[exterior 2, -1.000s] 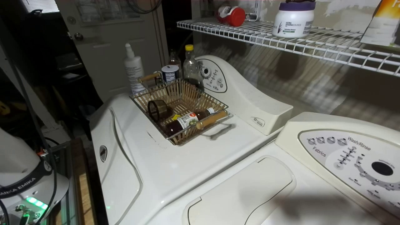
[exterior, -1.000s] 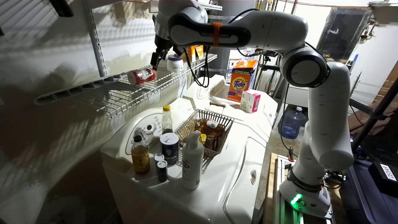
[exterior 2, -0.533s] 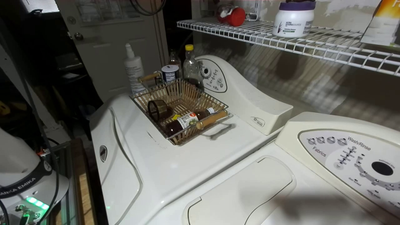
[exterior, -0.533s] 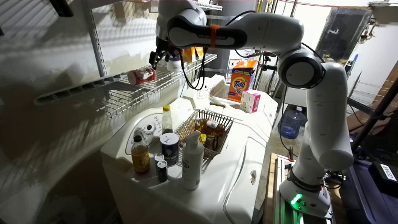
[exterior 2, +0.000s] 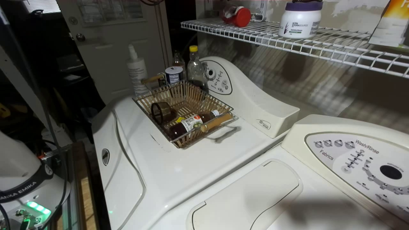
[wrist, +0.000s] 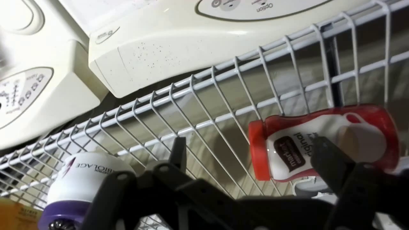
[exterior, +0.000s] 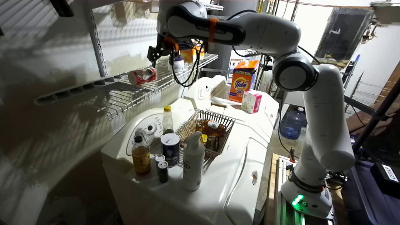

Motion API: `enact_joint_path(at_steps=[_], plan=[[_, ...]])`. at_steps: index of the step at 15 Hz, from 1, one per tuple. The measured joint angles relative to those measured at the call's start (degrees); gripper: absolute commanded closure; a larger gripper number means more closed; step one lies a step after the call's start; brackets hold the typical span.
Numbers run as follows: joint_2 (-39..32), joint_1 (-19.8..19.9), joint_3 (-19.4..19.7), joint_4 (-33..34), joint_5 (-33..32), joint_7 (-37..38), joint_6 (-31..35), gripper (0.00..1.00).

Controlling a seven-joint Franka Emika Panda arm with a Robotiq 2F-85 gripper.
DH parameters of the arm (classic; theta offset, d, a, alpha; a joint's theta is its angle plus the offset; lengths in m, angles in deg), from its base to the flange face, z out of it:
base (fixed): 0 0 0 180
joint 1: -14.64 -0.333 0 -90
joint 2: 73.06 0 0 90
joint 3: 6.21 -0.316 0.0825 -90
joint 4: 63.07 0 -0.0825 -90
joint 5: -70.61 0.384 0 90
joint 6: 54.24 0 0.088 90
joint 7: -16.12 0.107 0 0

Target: Put the red bottle bottom first on the metal rack

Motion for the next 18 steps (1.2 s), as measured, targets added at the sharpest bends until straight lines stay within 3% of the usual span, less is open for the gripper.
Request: enact_joint_path(at_steps=[12,18], plan=[[-8.42,2.91,0.0,10.15,11.63,26.87,-0.76,0.0],[-11.21,3.29,0.0,12.86,14.88,40.22,5.79,0.0]])
